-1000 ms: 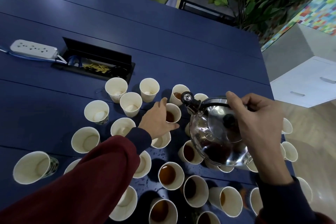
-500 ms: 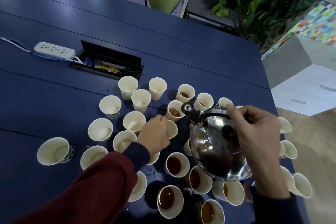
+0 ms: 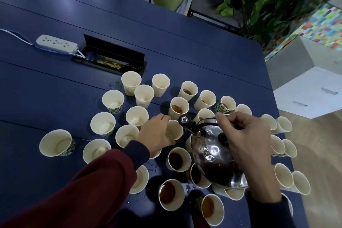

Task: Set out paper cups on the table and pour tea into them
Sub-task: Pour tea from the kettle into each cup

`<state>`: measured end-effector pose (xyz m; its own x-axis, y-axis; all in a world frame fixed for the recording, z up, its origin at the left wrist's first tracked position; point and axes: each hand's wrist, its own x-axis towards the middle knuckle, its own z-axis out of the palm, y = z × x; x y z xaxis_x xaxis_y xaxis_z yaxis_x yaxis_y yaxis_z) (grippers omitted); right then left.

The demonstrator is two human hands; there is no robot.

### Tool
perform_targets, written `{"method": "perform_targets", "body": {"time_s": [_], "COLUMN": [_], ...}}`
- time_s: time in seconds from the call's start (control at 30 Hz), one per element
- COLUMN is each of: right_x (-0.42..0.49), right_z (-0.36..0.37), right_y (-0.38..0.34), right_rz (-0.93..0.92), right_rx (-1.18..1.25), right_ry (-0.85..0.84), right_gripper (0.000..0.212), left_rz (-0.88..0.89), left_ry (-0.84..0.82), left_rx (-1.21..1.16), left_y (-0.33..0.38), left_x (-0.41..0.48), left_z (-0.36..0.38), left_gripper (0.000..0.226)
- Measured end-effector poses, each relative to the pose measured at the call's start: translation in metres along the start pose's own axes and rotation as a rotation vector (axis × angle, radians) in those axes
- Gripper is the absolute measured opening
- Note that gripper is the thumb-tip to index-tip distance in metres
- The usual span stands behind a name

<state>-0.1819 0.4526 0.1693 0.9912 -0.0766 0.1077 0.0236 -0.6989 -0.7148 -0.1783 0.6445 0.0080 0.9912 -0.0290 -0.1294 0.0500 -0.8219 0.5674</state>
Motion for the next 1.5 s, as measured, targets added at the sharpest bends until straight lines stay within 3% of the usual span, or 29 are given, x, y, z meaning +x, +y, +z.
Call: {"method": "perform_targets", "body": {"time_s": [1.13,1.5], "right_x": [-0.0005,-0.0033], "right_z": [0.0009,-0.0055], "right_y": [-0.0021,-0.0023], "right_rz": [0.023,0.066], "right_rx": [-0.029,0.182], "right_ry": [-0.031,0.011], "right_gripper": [0.035,0.042], "left_rz": [-0.015,-0.031], "left_ry": [0.048,0.036], "left_rx": [-0.088,-0.025], "left_y": [-0.0025,0.0025], "left_x": [-0.0033,-0.005], "left_z": [0.0057,0.0016], "left_gripper": [0.065,0.074]}}
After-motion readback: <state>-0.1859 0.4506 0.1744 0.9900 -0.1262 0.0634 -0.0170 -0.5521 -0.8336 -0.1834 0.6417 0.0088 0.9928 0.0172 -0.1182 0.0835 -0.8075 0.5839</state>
